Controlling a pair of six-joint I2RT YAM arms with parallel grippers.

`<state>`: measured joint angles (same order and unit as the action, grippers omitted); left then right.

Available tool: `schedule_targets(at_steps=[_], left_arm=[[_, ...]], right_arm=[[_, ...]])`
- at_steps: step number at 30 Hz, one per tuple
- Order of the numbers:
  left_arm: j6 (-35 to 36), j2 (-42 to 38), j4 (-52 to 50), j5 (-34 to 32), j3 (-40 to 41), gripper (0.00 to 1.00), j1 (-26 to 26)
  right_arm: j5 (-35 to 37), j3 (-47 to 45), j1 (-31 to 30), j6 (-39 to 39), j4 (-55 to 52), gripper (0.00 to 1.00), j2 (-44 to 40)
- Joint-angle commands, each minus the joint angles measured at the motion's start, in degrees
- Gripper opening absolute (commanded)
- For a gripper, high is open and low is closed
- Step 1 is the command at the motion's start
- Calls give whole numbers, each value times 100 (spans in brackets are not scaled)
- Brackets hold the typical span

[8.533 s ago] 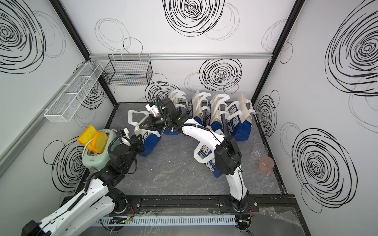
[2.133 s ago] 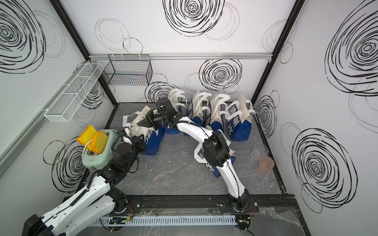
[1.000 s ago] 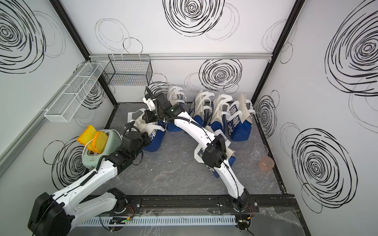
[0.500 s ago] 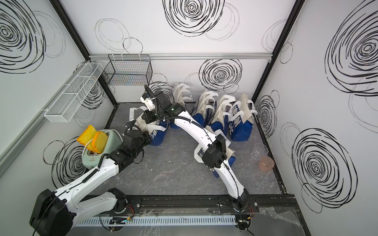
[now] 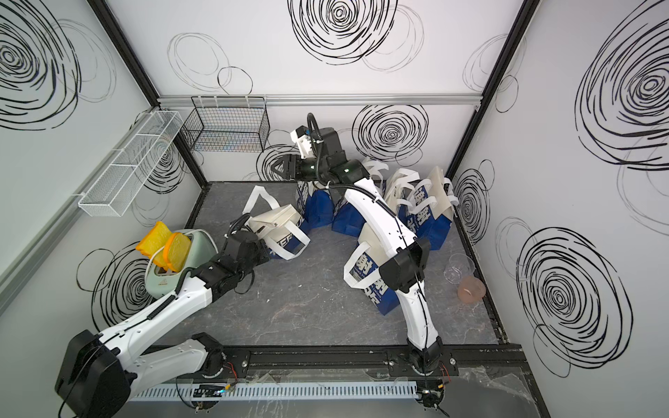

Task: Open the takeout bag
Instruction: Open the takeout bag at the center of the board.

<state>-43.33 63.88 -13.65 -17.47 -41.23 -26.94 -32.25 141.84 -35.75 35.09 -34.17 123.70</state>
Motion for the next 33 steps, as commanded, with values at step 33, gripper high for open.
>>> schedule_targets(at_steps=[33], left_arm=[[-677, 303, -1526, -168, -1291, 0, 242]], right_arm=[[-1365, -1084, -467, 1595, -656, 59, 11]])
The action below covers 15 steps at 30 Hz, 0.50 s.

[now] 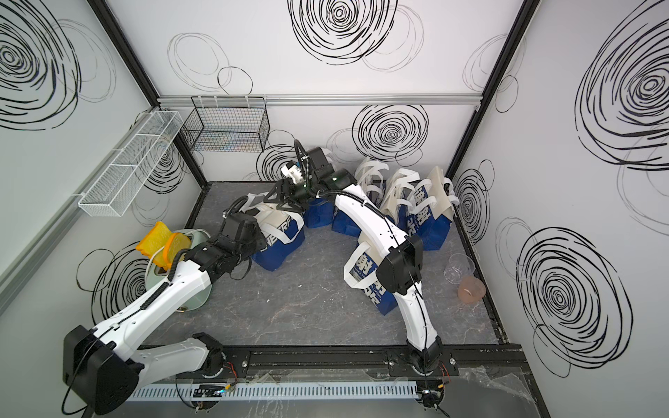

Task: Open the takeout bag
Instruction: Open the takeout bag at the center of the board.

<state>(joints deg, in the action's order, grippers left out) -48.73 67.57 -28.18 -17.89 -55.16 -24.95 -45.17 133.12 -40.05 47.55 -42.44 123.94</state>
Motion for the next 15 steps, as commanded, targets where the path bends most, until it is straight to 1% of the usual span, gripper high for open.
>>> schedule_targets(at_steps=[1, 7, 9, 15], left_arm=[[-137, -64, -56, -119, 102, 0, 47], [-154, -104, 169, -5, 222, 0, 37], [-154, -155, 267, 13, 299, 0, 34], [-167, -312, 401, 48, 503, 0, 34]], right_arm=[[-82, -337, -48, 421, 262, 59, -50], [-275, -1170, -47, 1171, 1078, 56, -294], [-372, -1471, -30, 1581, 1552, 56, -382], [-357, -2336, 41, 2816, 2766, 57, -748]])
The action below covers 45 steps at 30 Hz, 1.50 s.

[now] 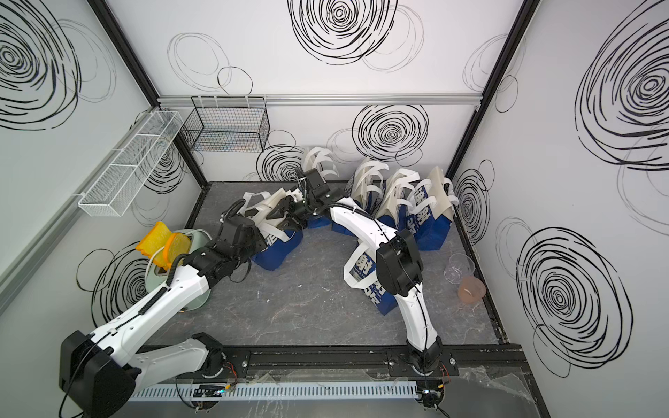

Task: Open the takeout bag
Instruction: Open the takeout bag at the center of the board.

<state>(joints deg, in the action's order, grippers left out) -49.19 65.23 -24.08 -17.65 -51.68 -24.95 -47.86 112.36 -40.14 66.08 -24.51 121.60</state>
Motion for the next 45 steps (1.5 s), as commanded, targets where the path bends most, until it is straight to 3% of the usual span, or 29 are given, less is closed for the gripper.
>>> schedule_targets(at_steps=[1, 5, 8, 12, 15, 19, 21, 24, 32, 45], left_arm=[[-132, -83, 0, 33, 175, 0, 34], [-157, -149, 67, 42, 250, 0, 34], [-147, -154, 113, 64, 273, 0, 32], [-12, -162, 156, 177, 255, 0, 44], [116, -219, 232, 320, 280, 0, 71], [241, -321, 339, 457, 377, 0, 119], [310, -380, 407, 531, 440, 0, 145], [364, -448, 430, 594, 483, 0, 201], [513, -498, 428, 736, 501, 0, 306], [744, -555, 412, 806, 486, 0, 352]], right_arm=[[-61, -412, 54, 1115, 1206, 56, -590], [100, -372, 65, 1125, 1173, 53, -722], [153, 72, 85, 535, 814, 52, -590], [244, 434, 209, -1178, 490, 51, -524], [870, 279, 287, -2912, 363, 51, -809], [1719, -475, 60, -5334, 752, 51, -1417], [1890, -1041, -45, -5976, 1224, 51, -1699], [1804, -1524, -90, -6319, 1682, 43, -1891], [2588, -1831, -762, -7742, 1681, 49, -2070], [3162, -1551, -846, -7995, 1821, 49, -1704]])
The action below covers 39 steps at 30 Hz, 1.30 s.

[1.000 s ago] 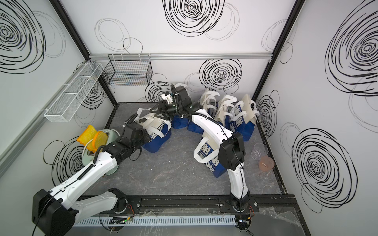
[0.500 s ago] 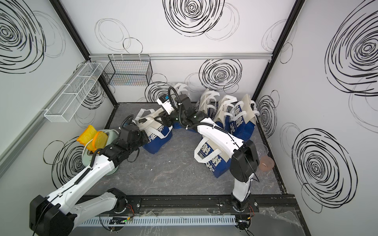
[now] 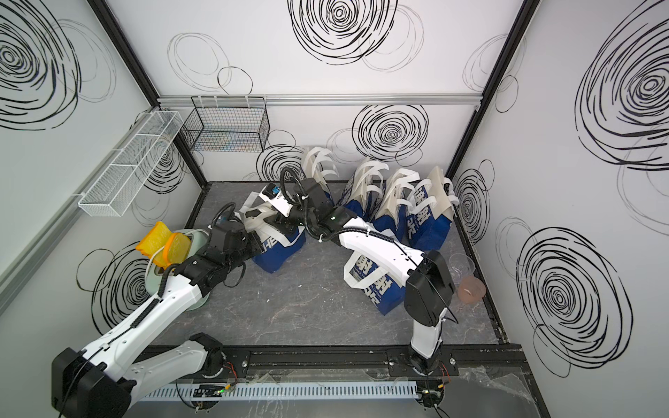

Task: Open the takeout bag
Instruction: Open the takeout bag at the center of the board.

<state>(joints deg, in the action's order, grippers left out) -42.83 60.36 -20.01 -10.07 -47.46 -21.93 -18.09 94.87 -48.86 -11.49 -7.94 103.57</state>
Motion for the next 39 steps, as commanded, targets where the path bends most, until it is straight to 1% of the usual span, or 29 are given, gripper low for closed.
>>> schedule_targets(at_steps=[1, 7, 13, 21, 25, 33, 35, 39], left_arm=[[116, -62, 14, 57, 62, 0, 54], [203, -65, 2, 75, 35, 0, 64], [325, -59, -36, 101, -26, 0, 98], [511, -71, -91, 136, -96, 0, 119], [580, -111, -125, 149, -97, 0, 121], [713, -177, -179, 158, -114, 0, 162], [741, -167, -183, 170, -123, 0, 168], [798, -158, -172, 213, -123, 0, 169]], right_arm=[[226, 219, 26, -264, 169, 49, 118], [247, 408, 26, -299, 129, 49, 316], [236, 401, -39, -405, 41, 47, 388], [426, 545, -147, -495, -12, 43, 601], [553, 622, -180, -530, -30, 40, 714], [740, 665, -202, -564, -86, 31, 840], [836, 665, -194, -556, -87, 34, 864], [886, 729, -182, -567, -72, 45, 908]])
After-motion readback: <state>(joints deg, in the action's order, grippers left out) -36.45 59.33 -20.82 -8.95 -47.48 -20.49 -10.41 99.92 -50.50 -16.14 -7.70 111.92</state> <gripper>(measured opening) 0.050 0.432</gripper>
